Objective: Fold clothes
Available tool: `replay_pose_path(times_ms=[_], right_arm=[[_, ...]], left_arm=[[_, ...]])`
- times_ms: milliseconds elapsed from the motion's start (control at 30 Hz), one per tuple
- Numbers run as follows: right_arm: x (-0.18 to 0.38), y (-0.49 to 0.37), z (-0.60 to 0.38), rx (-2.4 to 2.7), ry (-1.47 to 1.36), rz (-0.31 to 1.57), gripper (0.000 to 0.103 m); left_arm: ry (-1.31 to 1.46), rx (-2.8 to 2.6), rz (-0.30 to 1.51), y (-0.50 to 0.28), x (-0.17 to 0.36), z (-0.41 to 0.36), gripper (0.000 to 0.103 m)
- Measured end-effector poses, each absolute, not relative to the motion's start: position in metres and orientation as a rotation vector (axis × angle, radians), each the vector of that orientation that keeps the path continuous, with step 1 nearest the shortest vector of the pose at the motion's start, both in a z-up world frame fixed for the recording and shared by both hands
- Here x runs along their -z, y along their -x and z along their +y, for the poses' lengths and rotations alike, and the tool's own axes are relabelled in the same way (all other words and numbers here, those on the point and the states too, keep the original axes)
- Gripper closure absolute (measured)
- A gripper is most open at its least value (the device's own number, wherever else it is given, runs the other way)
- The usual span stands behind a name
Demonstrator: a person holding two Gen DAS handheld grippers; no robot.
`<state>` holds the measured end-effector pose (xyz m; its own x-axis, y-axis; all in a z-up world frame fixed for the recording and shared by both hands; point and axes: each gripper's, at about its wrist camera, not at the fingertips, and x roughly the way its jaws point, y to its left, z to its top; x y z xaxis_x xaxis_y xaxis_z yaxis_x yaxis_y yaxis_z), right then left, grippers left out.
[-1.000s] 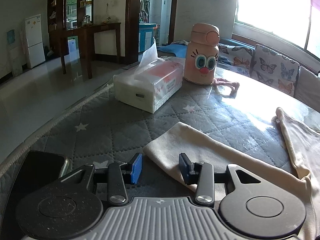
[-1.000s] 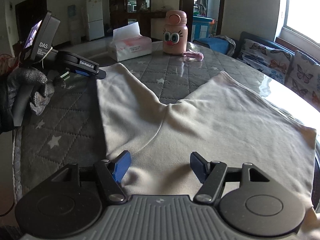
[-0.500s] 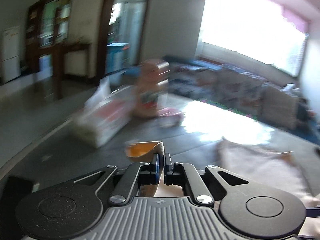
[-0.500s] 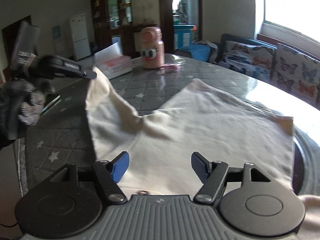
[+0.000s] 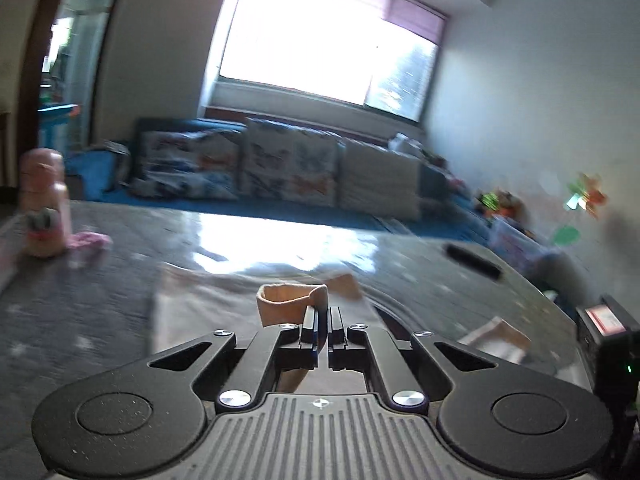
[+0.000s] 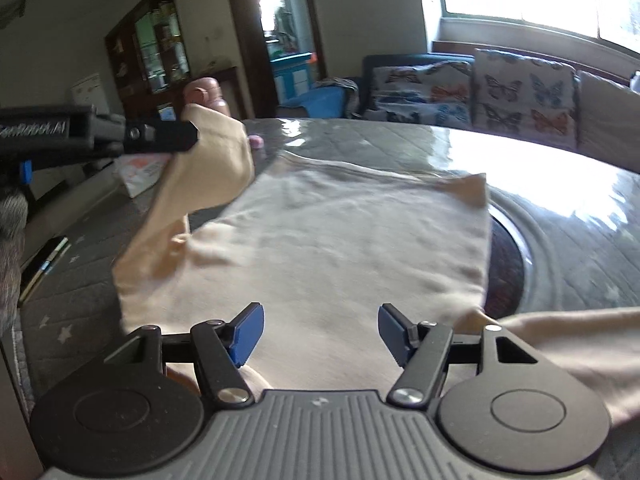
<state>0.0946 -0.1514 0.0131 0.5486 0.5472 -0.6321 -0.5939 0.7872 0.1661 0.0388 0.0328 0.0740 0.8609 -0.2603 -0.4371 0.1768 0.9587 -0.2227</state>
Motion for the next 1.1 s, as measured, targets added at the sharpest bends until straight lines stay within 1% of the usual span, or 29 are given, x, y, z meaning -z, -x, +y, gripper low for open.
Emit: replay_pose_path(times_ms=[100, 200, 300, 367, 500, 700, 767, 833, 867, 967, 1000, 1033, 1100], right_arm=[[-0.009, -0.095, -0.161, -0.657, 0.059, 0.737, 0.038], [-0.006, -0.096, -0.171, -0.639, 0.038, 0.749, 0.038], [-0.006, -0.096, -0.182, -0.627, 0.005, 0.758, 0.038], [-0.008, -0.096, -0.187, -0.623, -0.006, 0.756, 0.038], [-0.013, -0.094, -0.190, -0.631, -0.031, 0.757, 0.041], [-0.006, -0.099, -0.179, -0.641, -0.029, 0.788, 0.055], [-0.002, -0.104, -0.171, -0.634, -0.014, 0.800, 0.057], [0.002, -0.108, -0.166, -0.626, -0.003, 0.806, 0.064], [0.004, -0.111, -0.162, -0.615, 0.005, 0.809, 0.065], [0.007, -0.117, -0.156, -0.598, 0.020, 0.814, 0.076], [0.008, -0.118, -0.153, -0.591, 0.030, 0.812, 0.086], [0.007, -0.117, -0.151, -0.584, 0.044, 0.805, 0.092], [0.004, -0.115, -0.148, -0.578, 0.061, 0.785, 0.096]], left_arm=[[0.165, 0.298, 0.526, -0.045, -0.063, 0.014, 0.098], [0.154, 0.330, 0.572, -0.048, -0.053, 0.005, 0.094], [0.143, 0.334, 0.580, -0.044, -0.051, 0.014, 0.086], [0.135, 0.329, 0.572, -0.039, -0.053, 0.024, 0.075], [0.075, 0.279, 0.549, -0.029, -0.058, 0.053, 0.073], [-0.012, 0.186, 0.599, -0.008, -0.041, 0.090, 0.068], [-0.041, 0.167, 0.624, 0.000, -0.031, 0.097, 0.065], [-0.068, 0.151, 0.646, 0.008, -0.021, 0.100, 0.064], [-0.078, 0.144, 0.655, 0.011, -0.017, 0.101, 0.064], [-0.071, 0.144, 0.666, 0.014, -0.009, 0.104, 0.064], [-0.067, 0.148, 0.668, 0.014, -0.008, 0.105, 0.064], [-0.070, 0.158, 0.677, 0.014, -0.007, 0.105, 0.066], [-0.077, 0.181, 0.695, 0.013, -0.004, 0.105, 0.066]])
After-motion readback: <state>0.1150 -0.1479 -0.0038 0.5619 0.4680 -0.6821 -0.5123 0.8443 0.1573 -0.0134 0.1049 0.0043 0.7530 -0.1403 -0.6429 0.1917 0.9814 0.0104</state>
